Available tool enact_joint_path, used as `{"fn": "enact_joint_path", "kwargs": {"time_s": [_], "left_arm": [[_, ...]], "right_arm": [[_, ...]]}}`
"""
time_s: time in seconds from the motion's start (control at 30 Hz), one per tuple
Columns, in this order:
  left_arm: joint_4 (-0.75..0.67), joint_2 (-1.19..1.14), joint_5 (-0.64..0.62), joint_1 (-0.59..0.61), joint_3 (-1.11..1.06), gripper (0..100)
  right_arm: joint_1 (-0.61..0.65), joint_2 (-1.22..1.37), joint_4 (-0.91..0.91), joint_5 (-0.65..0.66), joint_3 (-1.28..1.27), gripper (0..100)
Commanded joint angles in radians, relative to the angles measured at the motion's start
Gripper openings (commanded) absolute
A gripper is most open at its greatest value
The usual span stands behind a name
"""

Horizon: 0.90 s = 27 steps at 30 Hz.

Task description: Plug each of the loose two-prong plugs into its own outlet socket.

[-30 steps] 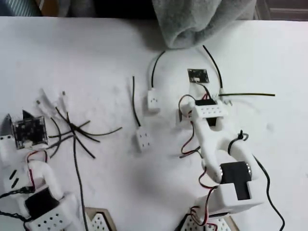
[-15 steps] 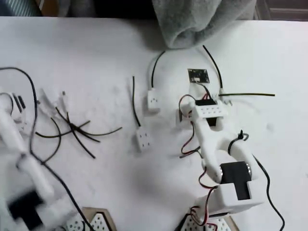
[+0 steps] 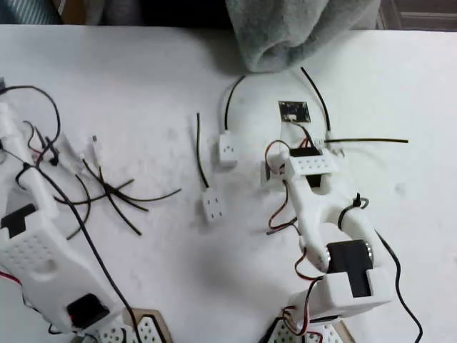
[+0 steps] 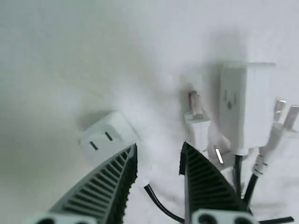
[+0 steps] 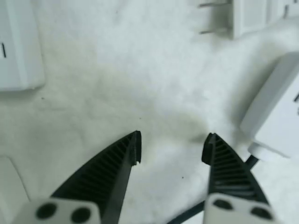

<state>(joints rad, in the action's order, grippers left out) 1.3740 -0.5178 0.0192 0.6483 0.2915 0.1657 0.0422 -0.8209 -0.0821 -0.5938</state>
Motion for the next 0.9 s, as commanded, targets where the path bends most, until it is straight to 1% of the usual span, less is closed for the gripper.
{"fn": "enact_joint_path", "kwargs": {"time_s": [0.0, 0.07, 0.13, 0.23, 0.37, 0.57, 0.73, 0.87], "left_arm": [[0.032, 0.015, -0.009, -0.048, 0.071, 17], [0.029, 0.012, -0.009, -0.068, 0.071, 17], [0.014, 0.005, -0.014, -0.085, 0.068, 20], [-0.048, 0.004, -0.069, -0.093, 0.017, 24], [-0.124, 0.005, -0.074, -0.088, -0.069, 23], [-0.164, 0.005, -0.081, -0.088, -0.152, 23], [-0.149, 0.018, -0.081, -0.059, -0.144, 23], [-0.084, 0.018, -0.081, -0.024, -0.048, 23]], "right_arm": [[-0.002, -0.008, 0.013, 0.011, 0.005, 21.8], [-0.002, -0.008, 0.013, 0.011, 0.005, 21.8], [-0.002, -0.008, 0.013, 0.011, 0.005, 21.8], [-0.002, -0.008, 0.013, 0.011, 0.005, 21.8], [-0.002, -0.007, 0.013, 0.011, 0.005, 21.8], [-0.002, -0.007, 0.013, 0.011, 0.005, 21.8], [-0.002, -0.007, 0.013, 0.011, 0.005, 21.8], [-0.002, -0.007, 0.013, 0.011, 0.006, 21.8]]}}
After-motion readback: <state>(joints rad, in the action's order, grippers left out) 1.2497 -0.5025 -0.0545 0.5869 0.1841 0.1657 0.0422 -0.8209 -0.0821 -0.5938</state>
